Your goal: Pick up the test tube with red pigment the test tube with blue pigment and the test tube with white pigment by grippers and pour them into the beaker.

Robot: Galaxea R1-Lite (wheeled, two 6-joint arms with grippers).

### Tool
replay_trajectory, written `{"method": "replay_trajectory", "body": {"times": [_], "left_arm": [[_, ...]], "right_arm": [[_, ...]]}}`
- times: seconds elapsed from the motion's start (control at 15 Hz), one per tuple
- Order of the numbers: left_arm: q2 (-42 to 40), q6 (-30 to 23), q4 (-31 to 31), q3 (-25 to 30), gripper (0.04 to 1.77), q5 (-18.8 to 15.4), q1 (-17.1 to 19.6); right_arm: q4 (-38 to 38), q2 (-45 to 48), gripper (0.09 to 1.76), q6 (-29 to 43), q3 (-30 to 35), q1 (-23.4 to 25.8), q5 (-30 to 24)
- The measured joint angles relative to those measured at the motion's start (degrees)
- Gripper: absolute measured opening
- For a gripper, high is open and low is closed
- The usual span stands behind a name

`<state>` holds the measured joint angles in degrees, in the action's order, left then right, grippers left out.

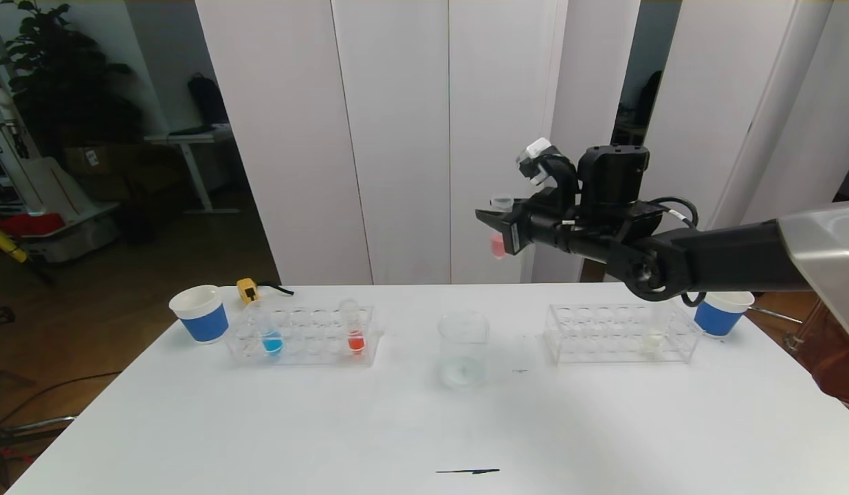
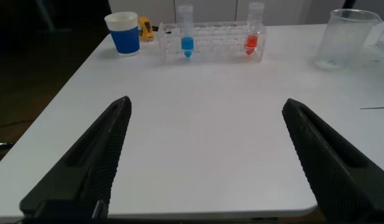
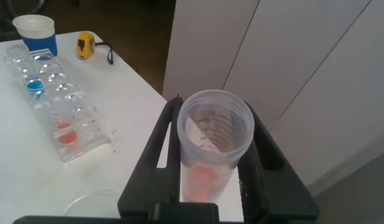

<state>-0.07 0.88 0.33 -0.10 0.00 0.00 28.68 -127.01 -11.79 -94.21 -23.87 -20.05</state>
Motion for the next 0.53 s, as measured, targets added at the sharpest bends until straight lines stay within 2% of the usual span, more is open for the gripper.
{"method": "replay_trajectory", "body": {"times": [0.13, 0.33, 0.53], "left_arm": [[0.0, 0.0, 0.0, 0.0, 1.73, 0.0, 0.0], [0.0, 0.0, 0.0, 0.0, 1.73, 0.0, 0.0], [0.0, 0.0, 0.0, 0.0, 1.73, 0.0, 0.0]], "right_arm": [[0.4, -0.1, 0.59, -0.9, -0.2, -0.2, -1.9], [6.8, -0.1, 0.59, -2.0, 0.2, -0.7, -5.0], [10.7, 0.0, 0.59, -6.0, 3.0, -1.0, -8.9]]}}
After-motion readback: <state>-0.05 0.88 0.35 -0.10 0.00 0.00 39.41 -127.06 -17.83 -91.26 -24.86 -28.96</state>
